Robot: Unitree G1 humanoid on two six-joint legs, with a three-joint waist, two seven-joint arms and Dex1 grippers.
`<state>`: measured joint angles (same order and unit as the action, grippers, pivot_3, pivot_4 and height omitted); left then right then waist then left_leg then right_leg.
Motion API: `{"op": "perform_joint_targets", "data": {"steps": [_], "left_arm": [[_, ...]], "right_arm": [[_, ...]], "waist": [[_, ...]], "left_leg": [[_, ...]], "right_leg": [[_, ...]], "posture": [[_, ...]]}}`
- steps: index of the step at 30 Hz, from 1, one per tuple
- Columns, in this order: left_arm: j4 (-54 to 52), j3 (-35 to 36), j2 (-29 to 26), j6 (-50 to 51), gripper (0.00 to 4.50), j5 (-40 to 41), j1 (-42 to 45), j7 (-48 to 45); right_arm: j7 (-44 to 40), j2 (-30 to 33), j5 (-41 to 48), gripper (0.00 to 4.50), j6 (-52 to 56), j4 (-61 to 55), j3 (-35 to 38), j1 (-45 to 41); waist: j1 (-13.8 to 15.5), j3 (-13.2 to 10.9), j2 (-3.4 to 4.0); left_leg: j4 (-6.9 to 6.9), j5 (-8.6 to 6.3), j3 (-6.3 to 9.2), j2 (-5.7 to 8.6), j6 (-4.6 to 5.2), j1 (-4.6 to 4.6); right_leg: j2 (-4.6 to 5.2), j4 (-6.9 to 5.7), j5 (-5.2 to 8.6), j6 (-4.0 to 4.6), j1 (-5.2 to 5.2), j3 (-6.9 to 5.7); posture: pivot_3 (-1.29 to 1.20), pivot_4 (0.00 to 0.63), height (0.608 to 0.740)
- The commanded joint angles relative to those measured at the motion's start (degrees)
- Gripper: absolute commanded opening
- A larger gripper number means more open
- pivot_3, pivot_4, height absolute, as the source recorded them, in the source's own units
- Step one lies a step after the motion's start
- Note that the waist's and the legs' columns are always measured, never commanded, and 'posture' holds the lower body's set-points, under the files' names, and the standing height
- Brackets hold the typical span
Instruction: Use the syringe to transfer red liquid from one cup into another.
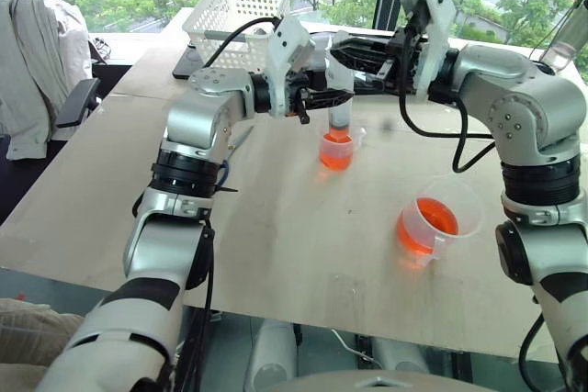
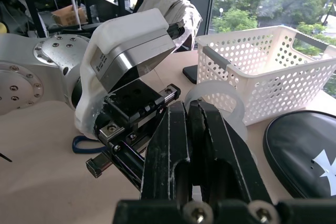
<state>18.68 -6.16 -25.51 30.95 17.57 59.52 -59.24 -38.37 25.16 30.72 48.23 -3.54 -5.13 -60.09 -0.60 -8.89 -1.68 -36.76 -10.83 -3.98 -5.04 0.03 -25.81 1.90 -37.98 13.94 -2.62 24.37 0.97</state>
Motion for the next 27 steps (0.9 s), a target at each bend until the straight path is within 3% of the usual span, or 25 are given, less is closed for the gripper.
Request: {"op": "perform_joint_targets", "data": {"steps": [1,27], "left_arm": [[-3.18,2.77,-0.19,0.45,1.59,2.12,2.07,0.26],[-0.30,6.78,0.50,1.77,1.59,4.97,7.48,1.72]], "right_arm": [[0.02,-0.67,-1.63,0.02,-0.51,-0.44,-1.25,1.35],[-0.02,-4.56,-7.01,0.02,-2.71,2.53,-4.04,13.59]], "waist": [[-0.01,0.00,0.00],[-0.04,-0.01,0.01]], "left_leg": [[0.00,0.00,0.00,0.00,0.00,0.00],[0.00,0.00,0.00,0.00,0.00,-0.01]], "right_leg": [[0.00,0.00,0.00,0.00,0.00,0.00],[-0.01,-0.01,0.00,0.00,0.01,0.00]], "posture": [[0.00,0.150,0.724],[0.00,0.150,0.724]]}}
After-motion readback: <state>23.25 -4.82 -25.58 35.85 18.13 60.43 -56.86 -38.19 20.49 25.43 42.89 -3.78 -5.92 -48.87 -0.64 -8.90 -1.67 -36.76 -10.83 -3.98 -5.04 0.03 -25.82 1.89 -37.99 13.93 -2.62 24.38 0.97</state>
